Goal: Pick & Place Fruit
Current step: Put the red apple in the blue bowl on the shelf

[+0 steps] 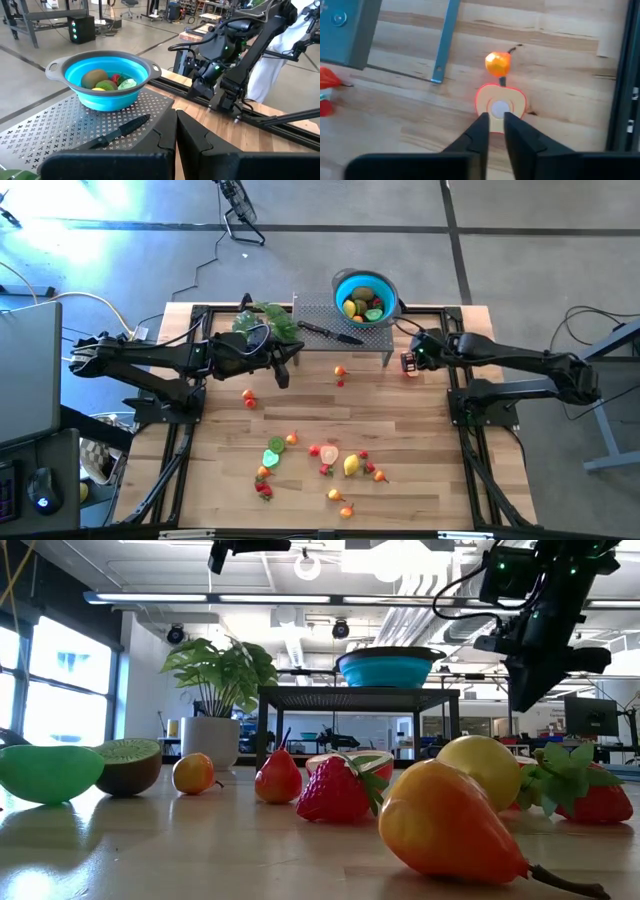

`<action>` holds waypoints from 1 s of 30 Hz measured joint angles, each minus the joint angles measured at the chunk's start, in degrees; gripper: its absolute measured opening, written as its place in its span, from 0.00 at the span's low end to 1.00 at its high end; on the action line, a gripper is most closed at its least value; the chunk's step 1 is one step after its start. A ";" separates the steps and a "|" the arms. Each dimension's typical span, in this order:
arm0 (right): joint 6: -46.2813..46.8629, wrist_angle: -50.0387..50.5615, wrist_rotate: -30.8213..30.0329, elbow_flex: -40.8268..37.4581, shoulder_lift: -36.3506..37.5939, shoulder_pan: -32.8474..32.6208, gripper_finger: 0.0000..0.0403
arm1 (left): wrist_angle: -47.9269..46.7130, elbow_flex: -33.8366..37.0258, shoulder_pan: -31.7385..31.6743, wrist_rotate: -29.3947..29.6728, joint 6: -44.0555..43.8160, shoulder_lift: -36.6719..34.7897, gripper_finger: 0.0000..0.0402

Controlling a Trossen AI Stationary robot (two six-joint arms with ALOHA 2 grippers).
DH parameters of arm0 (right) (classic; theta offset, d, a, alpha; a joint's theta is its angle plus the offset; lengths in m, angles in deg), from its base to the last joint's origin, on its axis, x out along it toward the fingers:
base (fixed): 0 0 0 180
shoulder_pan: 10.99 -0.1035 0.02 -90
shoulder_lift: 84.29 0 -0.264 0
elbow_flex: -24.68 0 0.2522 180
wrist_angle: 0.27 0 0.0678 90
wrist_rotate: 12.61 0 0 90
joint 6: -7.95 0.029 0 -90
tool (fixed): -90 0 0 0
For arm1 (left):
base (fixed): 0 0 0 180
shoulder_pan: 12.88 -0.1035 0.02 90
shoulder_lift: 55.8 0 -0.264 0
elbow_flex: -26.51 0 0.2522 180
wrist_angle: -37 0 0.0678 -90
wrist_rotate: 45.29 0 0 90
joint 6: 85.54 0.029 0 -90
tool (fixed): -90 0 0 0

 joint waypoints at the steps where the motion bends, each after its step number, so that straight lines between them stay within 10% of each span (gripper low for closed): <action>1: -0.04 0.11 0.04 -0.24 0.00 -0.02 0.18 | 0.00 0.00 0.00 0.00 0.00 0.00 0.01; 14: 0.55 -5.10 -0.06 -3.79 -2.63 -0.07 0.75 | 0.00 0.00 0.00 0.00 -1.12 0.00 0.01; 30: 0.20 -19.22 -5.31 -14.01 -3.82 -2.83 0.85 | 0.00 -0.02 0.00 0.00 -3.17 0.00 0.01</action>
